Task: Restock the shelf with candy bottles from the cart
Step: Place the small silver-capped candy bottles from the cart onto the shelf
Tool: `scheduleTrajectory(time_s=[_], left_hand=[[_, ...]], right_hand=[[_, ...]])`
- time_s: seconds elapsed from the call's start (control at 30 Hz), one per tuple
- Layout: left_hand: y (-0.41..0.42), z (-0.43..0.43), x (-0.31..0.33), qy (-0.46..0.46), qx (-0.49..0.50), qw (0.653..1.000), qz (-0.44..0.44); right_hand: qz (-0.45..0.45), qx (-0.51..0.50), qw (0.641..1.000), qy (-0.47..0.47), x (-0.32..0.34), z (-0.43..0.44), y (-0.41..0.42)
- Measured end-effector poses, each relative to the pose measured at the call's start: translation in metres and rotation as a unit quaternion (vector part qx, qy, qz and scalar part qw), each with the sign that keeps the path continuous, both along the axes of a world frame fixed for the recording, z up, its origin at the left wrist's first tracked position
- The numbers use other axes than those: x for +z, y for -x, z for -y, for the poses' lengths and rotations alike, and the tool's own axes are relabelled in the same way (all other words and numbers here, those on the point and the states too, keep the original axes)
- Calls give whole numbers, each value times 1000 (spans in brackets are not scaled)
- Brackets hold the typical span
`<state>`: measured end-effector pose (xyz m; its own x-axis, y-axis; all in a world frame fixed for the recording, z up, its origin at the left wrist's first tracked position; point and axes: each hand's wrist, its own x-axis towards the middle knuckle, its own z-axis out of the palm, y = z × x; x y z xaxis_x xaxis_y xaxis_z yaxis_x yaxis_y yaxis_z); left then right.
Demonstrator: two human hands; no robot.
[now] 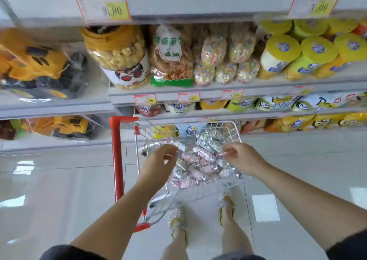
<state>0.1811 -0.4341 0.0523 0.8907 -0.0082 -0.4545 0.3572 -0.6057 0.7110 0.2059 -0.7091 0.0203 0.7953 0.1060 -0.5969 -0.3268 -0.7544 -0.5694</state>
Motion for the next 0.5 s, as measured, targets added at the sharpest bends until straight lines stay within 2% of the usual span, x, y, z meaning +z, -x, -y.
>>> scheduleTrajectory(time_s=[0.23, 0.5], left_hand=[[31, -16, -114, -38, -54, 992, -112], [43, 3, -211, -90, -150, 959, -222]], right_hand=[[-90, 32, 994, 52, -119, -26, 51], [-110, 100, 982, 112, -207, -44, 60]])
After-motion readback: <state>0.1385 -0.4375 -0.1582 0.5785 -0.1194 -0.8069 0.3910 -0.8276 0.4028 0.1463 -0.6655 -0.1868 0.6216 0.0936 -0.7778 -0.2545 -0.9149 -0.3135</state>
